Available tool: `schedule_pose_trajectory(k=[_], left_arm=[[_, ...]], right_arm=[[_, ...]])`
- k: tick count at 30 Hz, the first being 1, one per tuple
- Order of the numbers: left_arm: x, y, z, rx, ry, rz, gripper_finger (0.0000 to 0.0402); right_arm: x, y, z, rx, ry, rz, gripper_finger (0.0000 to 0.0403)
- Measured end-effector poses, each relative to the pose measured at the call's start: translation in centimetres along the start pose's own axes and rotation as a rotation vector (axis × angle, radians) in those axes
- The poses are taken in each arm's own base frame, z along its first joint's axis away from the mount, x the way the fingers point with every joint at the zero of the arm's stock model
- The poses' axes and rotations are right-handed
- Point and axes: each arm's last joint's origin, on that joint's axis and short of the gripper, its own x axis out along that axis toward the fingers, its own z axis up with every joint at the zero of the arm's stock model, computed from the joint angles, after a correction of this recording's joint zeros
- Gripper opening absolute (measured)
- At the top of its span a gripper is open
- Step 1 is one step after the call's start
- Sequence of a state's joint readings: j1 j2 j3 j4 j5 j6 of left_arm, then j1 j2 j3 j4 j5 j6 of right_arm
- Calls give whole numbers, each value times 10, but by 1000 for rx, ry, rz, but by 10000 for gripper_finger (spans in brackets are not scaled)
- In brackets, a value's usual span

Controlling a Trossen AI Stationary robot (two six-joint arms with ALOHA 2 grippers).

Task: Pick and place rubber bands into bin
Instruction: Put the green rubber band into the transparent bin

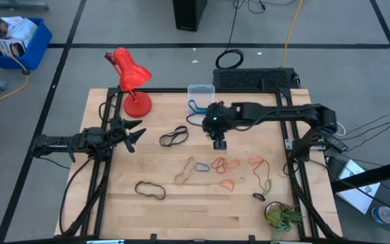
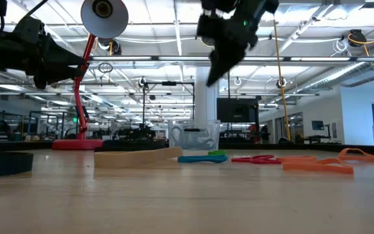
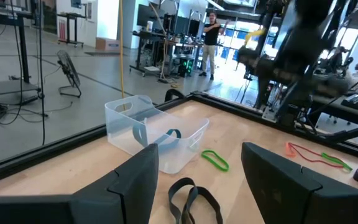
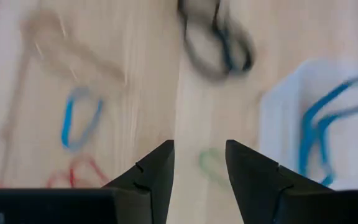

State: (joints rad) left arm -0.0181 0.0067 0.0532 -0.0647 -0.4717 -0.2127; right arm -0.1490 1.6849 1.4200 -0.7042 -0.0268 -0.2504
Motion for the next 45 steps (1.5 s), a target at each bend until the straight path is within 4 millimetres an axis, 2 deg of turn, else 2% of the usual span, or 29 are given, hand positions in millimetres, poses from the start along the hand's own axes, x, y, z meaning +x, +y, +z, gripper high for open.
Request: schedule_pose_trajectory(k=[8,14,21,30,36,45], left_arm=[[0,0,0,0,0,-1,237],[0,0,0,0,1,-3,237],[0,0,0,1,2,-3,237],[0,0,0,0,1,-3,237],[0,0,0,1,2,-3,237],[0,0,0,0,1,-2,237]], right_arm=[[64,-4,-24,-25,148,29,141],[87,-12,-43,30,165,9,141],[99,-24,-57,93,97,-46,141],[111,-20,-77,147,40,10,137],[116,-17,-87,152,26,8,97],[119,-16,-91,151,15,1,18]])
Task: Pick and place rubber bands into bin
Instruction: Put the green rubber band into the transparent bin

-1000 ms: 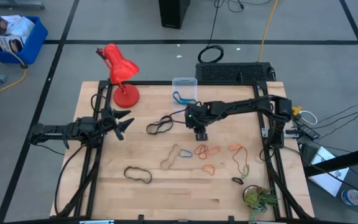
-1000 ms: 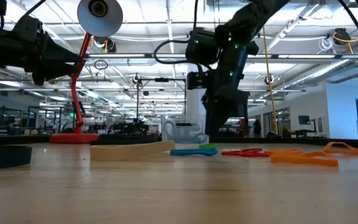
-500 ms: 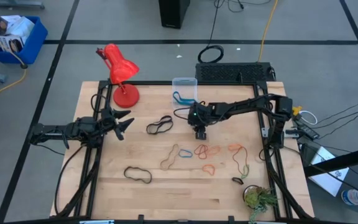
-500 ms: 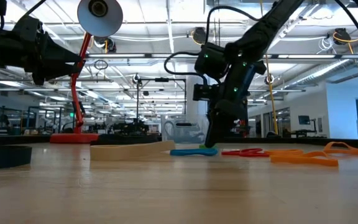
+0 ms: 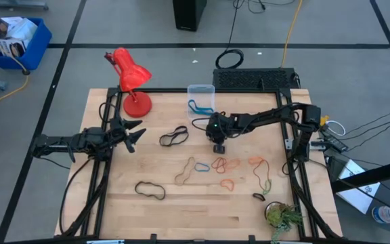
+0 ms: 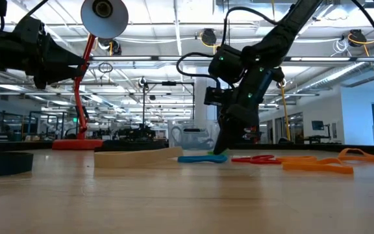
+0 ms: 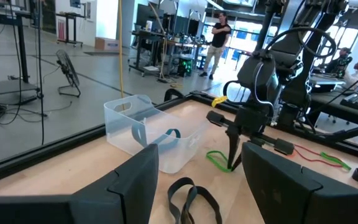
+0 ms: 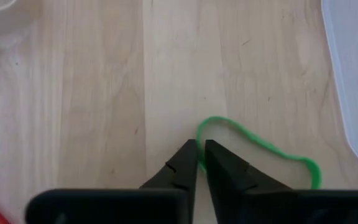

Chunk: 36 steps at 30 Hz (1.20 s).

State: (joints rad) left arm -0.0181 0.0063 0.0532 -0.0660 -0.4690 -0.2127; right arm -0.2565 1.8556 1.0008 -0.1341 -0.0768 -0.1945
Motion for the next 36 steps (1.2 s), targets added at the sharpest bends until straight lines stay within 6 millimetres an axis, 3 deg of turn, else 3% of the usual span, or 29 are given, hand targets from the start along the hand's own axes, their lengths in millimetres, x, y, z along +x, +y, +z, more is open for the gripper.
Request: schedule_pose_trajectory(k=[10,15,22,26,36], left_arm=[[0,0,0,0,0,0,237],[0,0,0,0,0,1,237],[0,0,0,0,0,3,237],[0,0,0,0,0,3,237],[0,0,0,2,-1,3,237]], right_arm=[[-2,0,0,21,-3,-4,2],[-18,0,5,71,-41,-8,1],[-79,1,32,103,-306,-43,1],[-124,-2,45,102,-508,-193,0],[-219,0,59,10,-980,-397,0]])
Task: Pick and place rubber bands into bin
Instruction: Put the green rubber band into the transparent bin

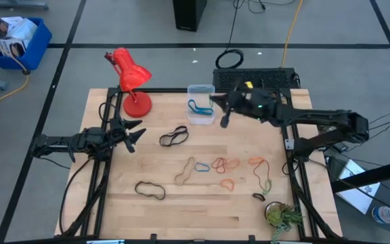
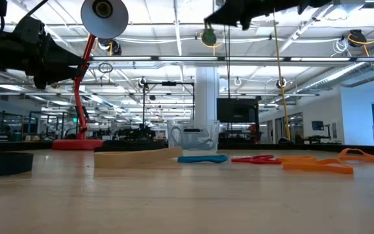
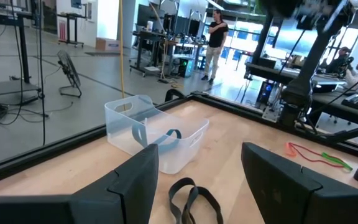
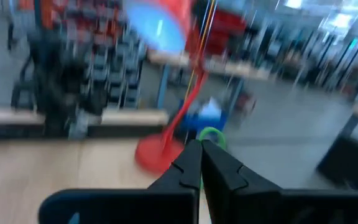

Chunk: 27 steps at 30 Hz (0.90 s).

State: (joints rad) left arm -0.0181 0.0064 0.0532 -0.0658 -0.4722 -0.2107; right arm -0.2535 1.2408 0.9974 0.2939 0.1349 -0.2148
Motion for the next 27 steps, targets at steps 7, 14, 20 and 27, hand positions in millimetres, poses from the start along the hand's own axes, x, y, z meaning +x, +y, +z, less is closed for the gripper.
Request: schedule_pose_trajectory(k=[7,14,20,27], left_arm=[[0,0,0,6,0,0,237],[0,0,0,6,-1,0,237],[0,0,0,5,-3,0,237],[0,0,0,-6,-2,0,237]], right_arm=[[-5,-7,23,-97,-135,-45,0],[16,-21,48,-111,-11,-68,0],[50,-37,58,-95,134,-80,0],[88,-58,15,-52,320,-123,0]])
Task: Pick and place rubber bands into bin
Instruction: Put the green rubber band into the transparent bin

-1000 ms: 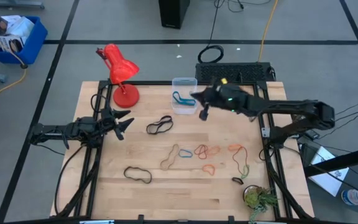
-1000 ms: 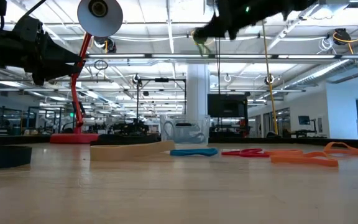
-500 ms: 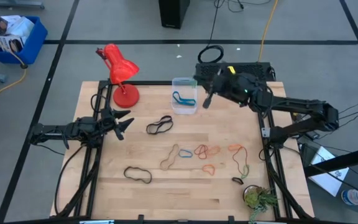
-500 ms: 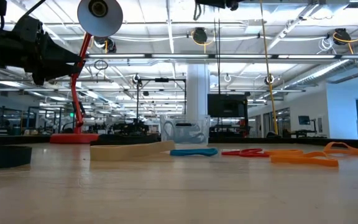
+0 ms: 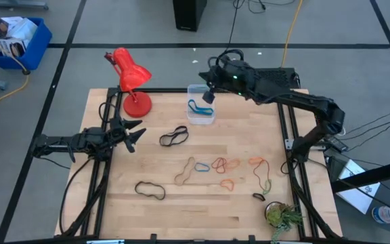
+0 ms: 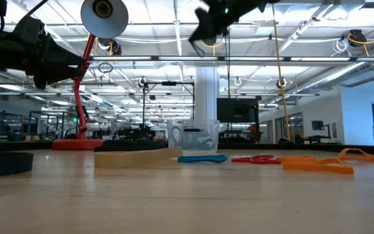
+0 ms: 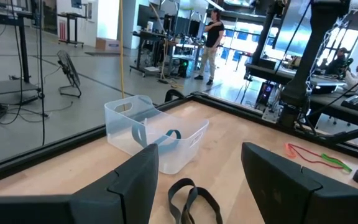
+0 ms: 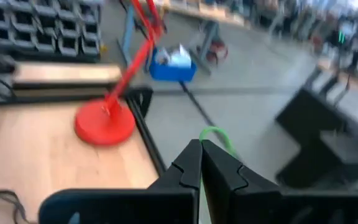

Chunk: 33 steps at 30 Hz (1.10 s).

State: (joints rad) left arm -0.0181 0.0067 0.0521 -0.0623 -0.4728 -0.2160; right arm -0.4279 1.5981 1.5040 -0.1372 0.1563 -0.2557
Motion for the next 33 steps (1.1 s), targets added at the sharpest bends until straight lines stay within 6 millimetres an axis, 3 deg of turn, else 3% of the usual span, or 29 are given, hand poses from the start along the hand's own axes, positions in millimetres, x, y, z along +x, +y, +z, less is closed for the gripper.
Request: schedule_pose_trajectory(k=[7,14,21,33], left_arm=[[0,0,0,1,0,0,237],[0,0,0,3,1,1,237],[0,0,0,5,2,1,237],[0,0,0,13,2,1,237]], right_arm=[[52,-1,-64,41,337,22,0],[90,14,-111,31,485,81,0],[107,23,-135,45,558,92,0],[108,28,-150,56,593,122,0]])
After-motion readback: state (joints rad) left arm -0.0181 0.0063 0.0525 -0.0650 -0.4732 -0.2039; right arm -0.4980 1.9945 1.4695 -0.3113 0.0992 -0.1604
